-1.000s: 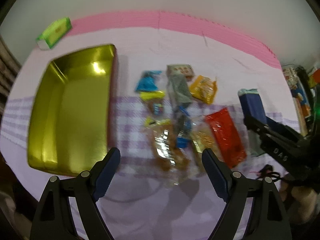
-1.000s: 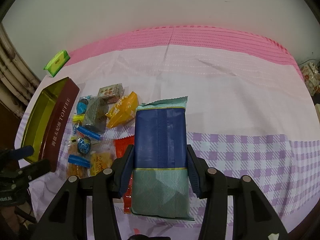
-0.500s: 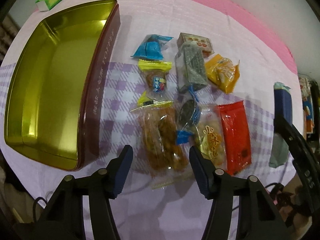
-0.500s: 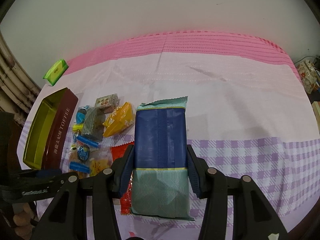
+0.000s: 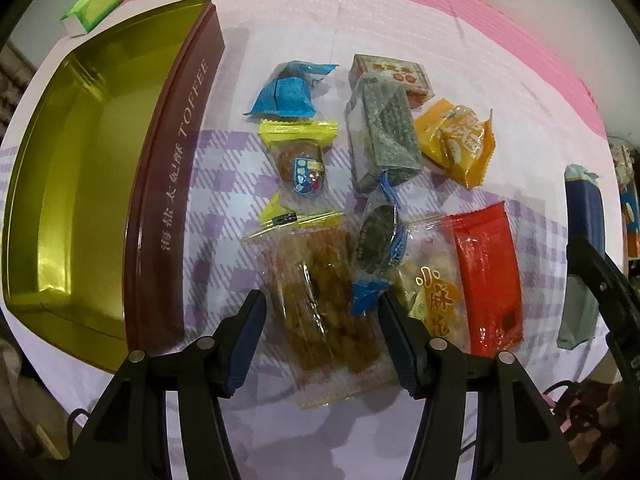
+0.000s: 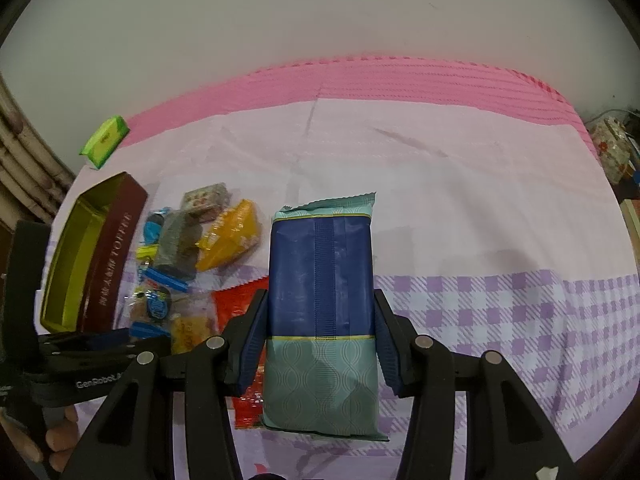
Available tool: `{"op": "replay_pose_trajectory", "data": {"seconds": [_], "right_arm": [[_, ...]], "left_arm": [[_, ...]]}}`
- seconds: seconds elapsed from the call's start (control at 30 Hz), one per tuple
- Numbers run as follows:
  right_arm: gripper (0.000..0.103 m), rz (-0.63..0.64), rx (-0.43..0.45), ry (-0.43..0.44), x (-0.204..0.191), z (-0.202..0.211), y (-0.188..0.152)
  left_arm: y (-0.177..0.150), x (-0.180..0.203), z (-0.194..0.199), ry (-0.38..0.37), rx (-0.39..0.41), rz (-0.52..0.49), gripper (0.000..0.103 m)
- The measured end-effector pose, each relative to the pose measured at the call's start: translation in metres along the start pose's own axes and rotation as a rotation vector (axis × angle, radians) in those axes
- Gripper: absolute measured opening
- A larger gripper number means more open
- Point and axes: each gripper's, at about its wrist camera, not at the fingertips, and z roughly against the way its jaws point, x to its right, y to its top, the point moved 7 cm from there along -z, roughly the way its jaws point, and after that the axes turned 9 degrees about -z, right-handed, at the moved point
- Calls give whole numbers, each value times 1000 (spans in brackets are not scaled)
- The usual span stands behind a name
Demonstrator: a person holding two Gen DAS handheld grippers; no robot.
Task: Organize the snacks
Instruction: 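Grasp the clear bag of brown cookies with the left tool while the right tool holds the box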
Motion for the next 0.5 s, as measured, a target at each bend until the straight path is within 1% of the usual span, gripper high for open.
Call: {"op": "replay_pose_trajectory", "data": {"seconds": [0.03, 0.1, 0.23, 0.33, 0.4, 0.43, 0.5], "right_arm": [[46, -5, -4, -10, 2, -1, 0], [46, -20, -19, -40, 10, -6, -2], [46, -50, -47, -80, 23, -15, -3], [46, -62, -57, -95, 29, -17, -4], [46, -65, -56, -106, 33, -17, -4], [46, -68, -59, -109, 35, -17, -5], [46, -75, -65, -113, 38, -19, -4]], "left_arm": [[5, 5, -8, 2, 3, -3, 58], [4, 8, -15, 5, 10, -8, 56], [8, 4, -16, 13, 20, -24, 52], [10, 7, -22, 15, 29, -28, 49], [10, 7, -24, 16, 31, -34, 45], [9, 7, -24, 14, 31, -37, 42], [8, 5, -25, 10, 23, -42, 42]]}}
